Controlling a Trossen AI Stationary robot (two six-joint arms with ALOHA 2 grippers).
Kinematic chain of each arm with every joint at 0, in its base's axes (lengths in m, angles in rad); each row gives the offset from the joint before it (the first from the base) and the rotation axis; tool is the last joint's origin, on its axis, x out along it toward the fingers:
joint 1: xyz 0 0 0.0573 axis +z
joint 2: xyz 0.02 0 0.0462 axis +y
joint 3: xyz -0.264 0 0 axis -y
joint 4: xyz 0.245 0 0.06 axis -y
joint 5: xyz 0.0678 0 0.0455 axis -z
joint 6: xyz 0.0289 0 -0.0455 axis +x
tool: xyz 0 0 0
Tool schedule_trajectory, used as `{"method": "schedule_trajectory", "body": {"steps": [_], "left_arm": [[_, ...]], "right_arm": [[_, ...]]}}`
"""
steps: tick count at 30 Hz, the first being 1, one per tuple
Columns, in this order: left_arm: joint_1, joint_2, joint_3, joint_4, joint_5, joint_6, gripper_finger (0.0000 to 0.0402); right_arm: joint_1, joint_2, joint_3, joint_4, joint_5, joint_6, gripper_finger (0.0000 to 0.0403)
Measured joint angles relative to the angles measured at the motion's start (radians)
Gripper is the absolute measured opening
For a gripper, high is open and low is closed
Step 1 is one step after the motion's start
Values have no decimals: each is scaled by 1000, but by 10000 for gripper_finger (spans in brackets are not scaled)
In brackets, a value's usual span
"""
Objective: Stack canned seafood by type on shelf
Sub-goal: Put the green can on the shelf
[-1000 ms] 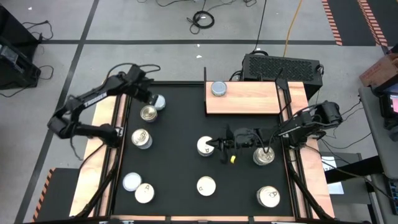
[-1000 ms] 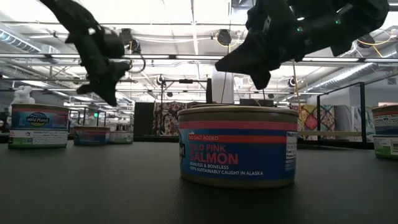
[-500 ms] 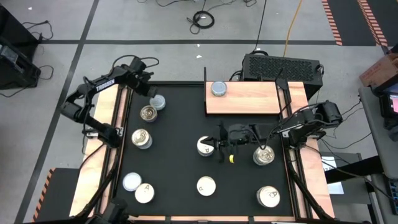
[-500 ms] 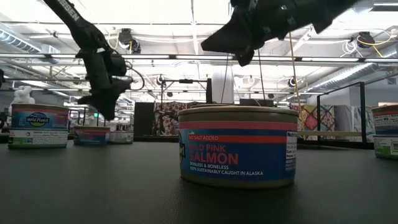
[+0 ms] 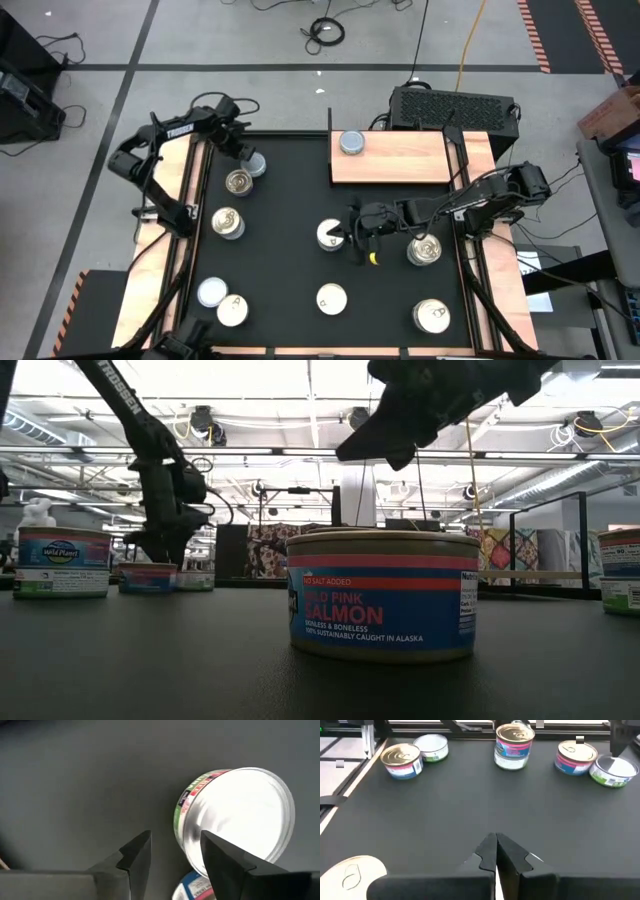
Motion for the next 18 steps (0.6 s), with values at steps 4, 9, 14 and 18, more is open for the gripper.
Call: {"method": "schedule_trajectory", "body": {"steps": [4,9,14,18], "left_arm": [[0,12,0,10,29,18,173],[-2,14,-4,8,52,33,172],[-1,11,-21,16,73,55,138],[-1,11,-24,16,88,59,85]], "right_arm": [[3,0,0,-7,0,2,0],[8,0,0,-6,0,2,0],[8,0,0,-6,0,2,0],[8,0,0,-4,0,12,0]]}}
